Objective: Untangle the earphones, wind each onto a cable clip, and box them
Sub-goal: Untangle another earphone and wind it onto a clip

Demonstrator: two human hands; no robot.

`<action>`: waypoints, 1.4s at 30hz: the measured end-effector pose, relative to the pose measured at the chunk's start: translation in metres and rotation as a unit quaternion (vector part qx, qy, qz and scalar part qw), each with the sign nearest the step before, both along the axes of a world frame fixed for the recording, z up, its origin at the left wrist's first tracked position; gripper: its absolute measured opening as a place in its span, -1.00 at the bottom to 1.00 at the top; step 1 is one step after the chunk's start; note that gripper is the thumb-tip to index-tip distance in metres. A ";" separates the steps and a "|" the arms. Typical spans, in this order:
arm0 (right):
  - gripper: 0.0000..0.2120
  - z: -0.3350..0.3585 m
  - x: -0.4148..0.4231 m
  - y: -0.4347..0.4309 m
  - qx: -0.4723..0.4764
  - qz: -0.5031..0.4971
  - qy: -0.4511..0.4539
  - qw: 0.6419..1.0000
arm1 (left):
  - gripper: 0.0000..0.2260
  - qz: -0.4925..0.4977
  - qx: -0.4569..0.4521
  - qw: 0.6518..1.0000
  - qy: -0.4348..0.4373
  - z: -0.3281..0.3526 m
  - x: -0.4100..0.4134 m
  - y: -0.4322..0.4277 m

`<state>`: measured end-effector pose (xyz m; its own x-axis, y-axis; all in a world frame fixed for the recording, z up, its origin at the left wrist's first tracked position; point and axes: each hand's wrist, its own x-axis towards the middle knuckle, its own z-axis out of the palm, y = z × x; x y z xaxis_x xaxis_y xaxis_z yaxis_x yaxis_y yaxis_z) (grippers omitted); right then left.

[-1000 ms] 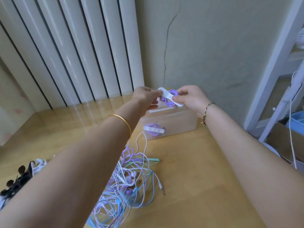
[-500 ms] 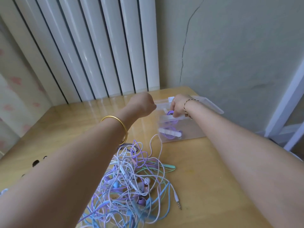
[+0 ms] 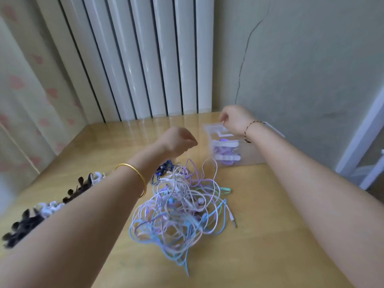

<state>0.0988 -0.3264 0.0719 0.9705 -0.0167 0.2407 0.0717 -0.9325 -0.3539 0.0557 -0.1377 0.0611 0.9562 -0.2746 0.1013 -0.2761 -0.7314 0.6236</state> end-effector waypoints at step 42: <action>-0.76 -0.009 -0.188 0.075 0.716 0.039 -0.054 0.695 | -0.96 0.091 0.023 0.989 -0.118 -0.031 -0.091 0.076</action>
<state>-0.0887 -0.2512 0.0633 0.9595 -0.2618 0.1037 0.2006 0.3774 -0.9041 -0.0355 -0.0620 0.0302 0.9411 -0.1107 0.3194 -0.2721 -0.8088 0.5214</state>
